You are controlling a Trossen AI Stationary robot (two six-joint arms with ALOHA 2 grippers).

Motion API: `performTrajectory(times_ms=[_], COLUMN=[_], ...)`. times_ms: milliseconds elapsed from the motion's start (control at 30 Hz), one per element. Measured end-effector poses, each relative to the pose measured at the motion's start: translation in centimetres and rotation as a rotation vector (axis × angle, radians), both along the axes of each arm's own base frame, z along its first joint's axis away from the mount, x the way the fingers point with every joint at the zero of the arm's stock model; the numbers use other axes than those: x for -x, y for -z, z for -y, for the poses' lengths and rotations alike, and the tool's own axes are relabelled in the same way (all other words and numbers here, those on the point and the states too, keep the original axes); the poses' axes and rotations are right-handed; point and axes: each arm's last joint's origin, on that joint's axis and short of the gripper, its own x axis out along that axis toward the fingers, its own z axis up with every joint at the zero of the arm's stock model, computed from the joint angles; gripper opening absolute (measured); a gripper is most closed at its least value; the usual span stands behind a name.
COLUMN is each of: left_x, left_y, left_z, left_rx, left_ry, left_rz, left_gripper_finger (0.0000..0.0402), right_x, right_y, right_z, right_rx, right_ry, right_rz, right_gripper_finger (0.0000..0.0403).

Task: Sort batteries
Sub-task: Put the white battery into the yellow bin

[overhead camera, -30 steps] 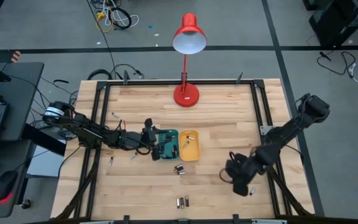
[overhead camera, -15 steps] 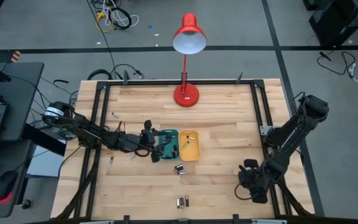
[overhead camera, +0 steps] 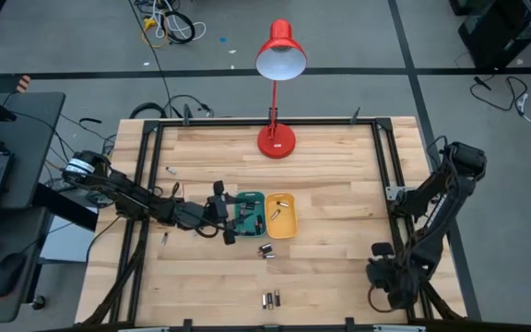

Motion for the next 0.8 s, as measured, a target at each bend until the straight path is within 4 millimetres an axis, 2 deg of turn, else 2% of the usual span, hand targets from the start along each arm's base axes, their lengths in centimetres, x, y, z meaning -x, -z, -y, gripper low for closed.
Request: performTrajectory(times_ms=[267, 400, 567, 633, 800], left_x=[0.0, 0.0, 0.0, 0.0, 0.0], left_y=[0.0, 0.0, 0.0, 0.0, 0.0], left_z=[-0.1, -0.1, -0.1, -0.1, -0.1], left_rx=[0.041, 0.048, 0.049, 0.050, 0.066], left_ry=[-0.037, -0.038, -0.038, -0.039, -0.044], left_rz=[0.016, 0.018, 0.019, 0.020, 0.025], left_gripper_finger=[0.0211, 0.0211, 0.0211, 0.0211, 0.0211], right_x=[0.0, -0.1, -0.5, -0.7, -1.5], right_y=[2.9, 3.1, 2.5, 2.5, 2.5], right_z=[-0.7, -0.9, -1.3, -1.3, -0.3], right_rx=[0.156, 0.192, 0.225, 0.234, 0.361], right_ry=[-0.175, -0.215, -0.245, -0.234, -0.059], right_rz=[-0.014, 0.002, 0.057, 0.079, 0.193], right_gripper_finger=[0.0130, 0.0124, 0.0089, 0.0075, 0.0065])
